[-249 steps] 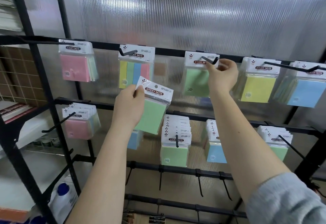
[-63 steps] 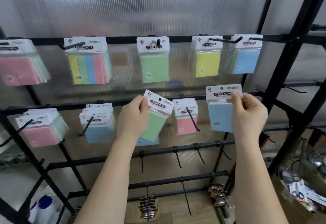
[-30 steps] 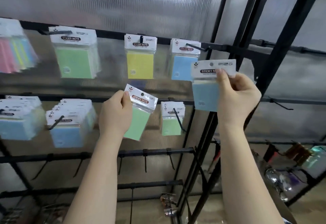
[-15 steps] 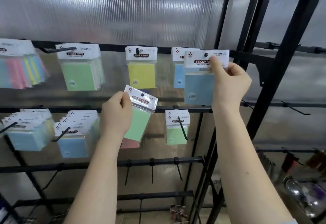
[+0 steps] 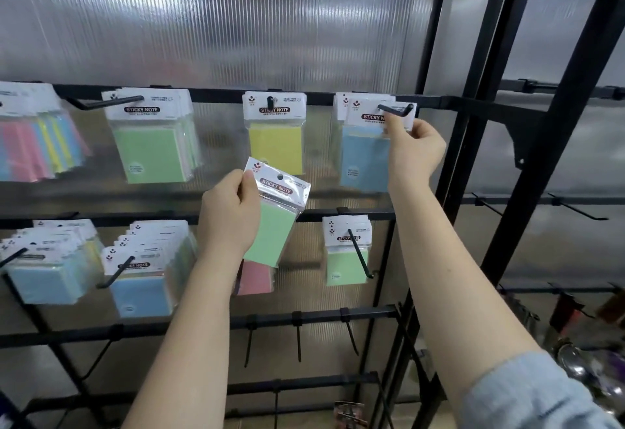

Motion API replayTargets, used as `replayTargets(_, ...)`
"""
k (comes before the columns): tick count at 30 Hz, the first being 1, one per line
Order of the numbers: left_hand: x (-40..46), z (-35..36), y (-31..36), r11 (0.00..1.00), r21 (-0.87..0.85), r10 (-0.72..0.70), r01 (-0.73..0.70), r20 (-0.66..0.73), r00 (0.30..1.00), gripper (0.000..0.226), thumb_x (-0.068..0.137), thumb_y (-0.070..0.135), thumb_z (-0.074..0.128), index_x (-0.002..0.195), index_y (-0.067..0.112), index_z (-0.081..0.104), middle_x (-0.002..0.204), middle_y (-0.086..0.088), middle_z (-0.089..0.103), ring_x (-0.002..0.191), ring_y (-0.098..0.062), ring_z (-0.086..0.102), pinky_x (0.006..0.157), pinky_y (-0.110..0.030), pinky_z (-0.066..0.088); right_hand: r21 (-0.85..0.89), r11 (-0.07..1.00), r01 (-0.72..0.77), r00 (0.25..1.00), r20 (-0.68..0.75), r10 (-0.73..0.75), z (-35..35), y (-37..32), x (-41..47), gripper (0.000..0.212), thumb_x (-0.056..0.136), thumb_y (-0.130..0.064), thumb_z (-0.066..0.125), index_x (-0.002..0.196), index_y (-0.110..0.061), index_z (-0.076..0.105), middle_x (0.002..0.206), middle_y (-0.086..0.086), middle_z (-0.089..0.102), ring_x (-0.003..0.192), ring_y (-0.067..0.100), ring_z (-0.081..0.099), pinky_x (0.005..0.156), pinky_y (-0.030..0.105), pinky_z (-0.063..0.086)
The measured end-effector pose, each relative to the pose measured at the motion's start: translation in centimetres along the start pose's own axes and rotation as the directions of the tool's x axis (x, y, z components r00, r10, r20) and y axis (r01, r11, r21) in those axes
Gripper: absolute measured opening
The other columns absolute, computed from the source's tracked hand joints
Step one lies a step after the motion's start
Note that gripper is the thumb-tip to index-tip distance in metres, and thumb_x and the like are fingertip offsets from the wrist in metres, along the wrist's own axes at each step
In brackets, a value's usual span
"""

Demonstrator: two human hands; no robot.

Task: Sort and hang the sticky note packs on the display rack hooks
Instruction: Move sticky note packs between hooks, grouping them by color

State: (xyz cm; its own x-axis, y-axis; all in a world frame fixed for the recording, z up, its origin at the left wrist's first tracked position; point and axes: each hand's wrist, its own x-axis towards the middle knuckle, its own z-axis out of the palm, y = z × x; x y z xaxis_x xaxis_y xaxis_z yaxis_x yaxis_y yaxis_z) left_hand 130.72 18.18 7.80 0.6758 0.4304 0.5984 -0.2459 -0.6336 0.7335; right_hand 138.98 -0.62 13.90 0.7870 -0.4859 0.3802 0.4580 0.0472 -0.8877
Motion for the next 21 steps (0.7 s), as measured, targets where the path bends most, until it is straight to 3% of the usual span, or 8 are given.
replayTargets(3,0.2,-0.1,-0.3,1.000,0.011,-0.008,0.008,0.001,1.000,0.044,0.100,0.024,0.038,0.058,0.018,0.028,0.053,0.003,0.033,0.052,-0.014,0.027,0.052,-0.030,0.022,-0.022,1.000,-0.019,1.000,-0.012,0.019,1.3,1.0,1.6,0.029,0.083,-0.027,0.071,0.063,-0.020,0.051,0.061,-0.010,0.049,0.052,0.002,0.041,0.040,0.006,0.029)
replayTargets(5,0.3,-0.2,-0.5,1.000,0.006,-0.013,0.013,-0.003,1.000,0.044,0.100,0.024,0.038,0.057,0.019,0.028,0.053,0.004,0.033,0.052,-0.014,0.028,0.053,-0.030,0.023,-0.041,0.999,-0.025,1.000,-0.018,0.024,2.1,1.4,2.5,0.022,0.082,-0.028,0.072,0.074,-0.018,0.054,0.066,-0.011,0.049,0.055,0.001,0.042,0.042,0.005,0.032)
replayTargets(9,0.7,-0.4,-0.8,1.000,0.003,-0.012,0.012,-0.026,1.000,0.043,0.100,0.025,0.038,0.059,0.016,0.030,0.054,0.001,0.036,0.054,-0.016,0.030,0.053,-0.031,0.024,-0.057,0.998,-0.016,0.997,-0.073,0.012,3.2,2.1,3.7,0.029,0.080,-0.025,0.074,0.103,-0.012,0.063,0.095,-0.004,0.066,0.084,0.009,0.061,0.065,0.012,0.041)
replayTargets(12,0.8,-0.4,-0.8,1.000,-0.008,-0.012,0.011,-0.040,0.999,0.042,0.100,0.025,0.038,0.060,0.012,0.031,0.055,-0.001,0.036,0.055,-0.016,0.029,0.053,-0.031,0.023,-0.063,0.998,0.002,0.994,-0.109,-0.009,3.6,2.5,4.0,0.029,0.078,-0.022,0.075,0.102,-0.012,0.061,0.104,0.002,0.066,0.094,0.015,0.062,0.078,0.021,0.045)
replayTargets(17,0.3,-0.4,-0.4,1.000,-0.021,-0.011,0.010,-0.044,0.999,0.043,0.100,0.024,0.038,0.059,0.014,0.029,0.054,0.000,0.035,0.053,-0.015,0.029,0.051,-0.031,0.022,-0.090,0.995,0.048,0.988,-0.140,-0.060,3.0,3.3,2.8,0.024,0.081,-0.024,0.071,0.101,-0.016,0.060,0.107,0.005,0.063,0.091,0.013,0.058,0.084,0.021,0.046)
replayTargets(21,-0.6,-0.5,-0.5,0.997,-0.057,-0.053,0.049,-0.064,0.997,0.042,0.100,0.026,0.038,0.061,0.012,0.030,0.055,0.000,0.037,0.055,-0.015,0.031,0.051,-0.030,0.024,-0.066,0.997,0.042,0.990,-0.131,-0.051,1.8,4.2,-0.4,0.014,0.087,-0.020,0.063,0.100,-0.017,0.062,0.105,0.000,0.062,0.093,0.009,0.057,0.073,0.008,0.041)
